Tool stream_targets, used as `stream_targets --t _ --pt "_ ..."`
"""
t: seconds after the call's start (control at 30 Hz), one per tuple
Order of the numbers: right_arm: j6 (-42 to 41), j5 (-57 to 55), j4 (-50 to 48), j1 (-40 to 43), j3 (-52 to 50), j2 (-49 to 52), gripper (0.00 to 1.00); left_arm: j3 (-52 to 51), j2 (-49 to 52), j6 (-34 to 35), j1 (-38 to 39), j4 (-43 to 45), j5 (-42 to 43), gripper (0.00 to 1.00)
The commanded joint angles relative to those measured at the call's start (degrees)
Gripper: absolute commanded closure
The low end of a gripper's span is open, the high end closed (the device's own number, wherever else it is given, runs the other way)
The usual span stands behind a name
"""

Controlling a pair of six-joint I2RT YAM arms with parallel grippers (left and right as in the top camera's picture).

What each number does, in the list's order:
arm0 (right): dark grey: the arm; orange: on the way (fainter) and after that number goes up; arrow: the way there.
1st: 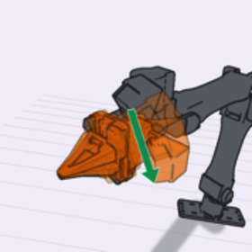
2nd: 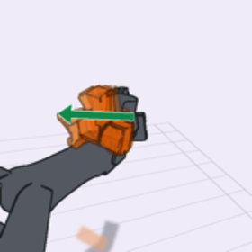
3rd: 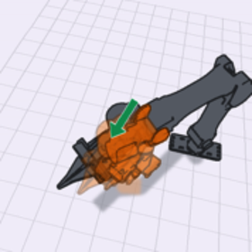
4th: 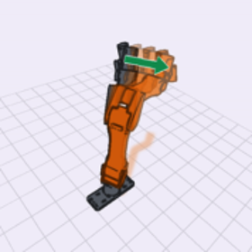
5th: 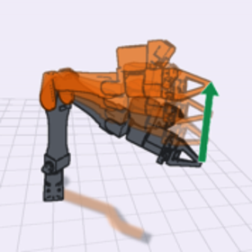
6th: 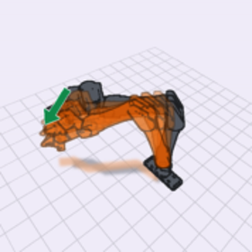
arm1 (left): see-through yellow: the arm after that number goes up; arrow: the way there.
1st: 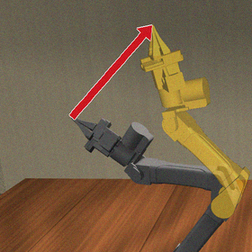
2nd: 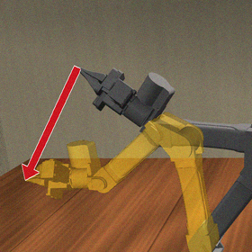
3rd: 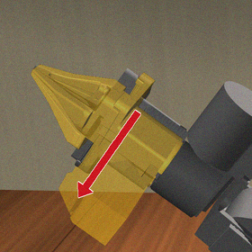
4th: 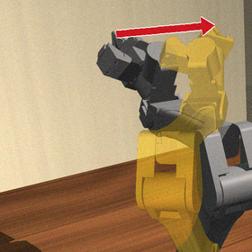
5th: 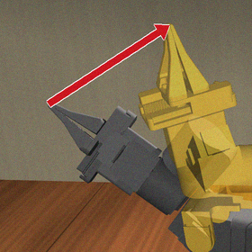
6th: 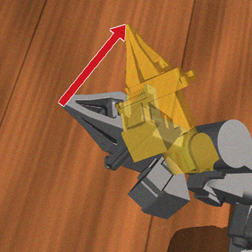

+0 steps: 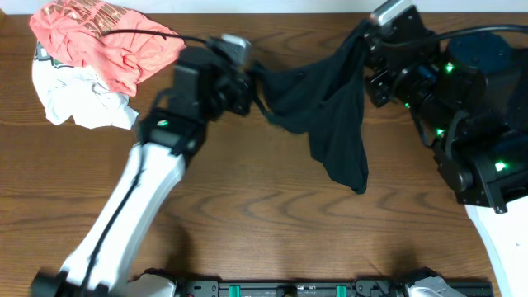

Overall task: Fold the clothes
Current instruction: 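Stretch the shirt between both grippers and lay it flat on table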

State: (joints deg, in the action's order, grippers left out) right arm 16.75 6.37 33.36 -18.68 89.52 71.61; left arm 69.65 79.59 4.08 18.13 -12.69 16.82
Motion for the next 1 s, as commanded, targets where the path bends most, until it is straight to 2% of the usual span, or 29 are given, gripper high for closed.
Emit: stream_targets --t 0.0,0.27,0.47,0.6,0.97 --pt "-0.6 -1.9 -0.4 2.1 0.7 -1.6 0.99 3.9 -7.9 0.7 -0.7 0.7 -3.7 0.94" --pt "-5.6 -6.3 -0.4 5.8 0.7 -1.7 0.99 4.2 -20.9 0.7 -0.7 2.6 -4.5 0.94" --pt "-8.2 -12.4 -0.4 6.1 0.7 -3.7 0.99 4.2 -27.0 0.9 -0.7 2.8 -4.5 0.94" --pt "-10.4 -16.5 -0.4 6.1 0.7 -6.9 0.99 4.2 -29.7 1.4 -0.7 3.4 -4.5 0.94" --pt "-12.5 -15.6 8.2 6.1 0.7 -14.8 0.99 4.2 -32.1 5.7 -0.4 -0.6 -3.5 0.94"
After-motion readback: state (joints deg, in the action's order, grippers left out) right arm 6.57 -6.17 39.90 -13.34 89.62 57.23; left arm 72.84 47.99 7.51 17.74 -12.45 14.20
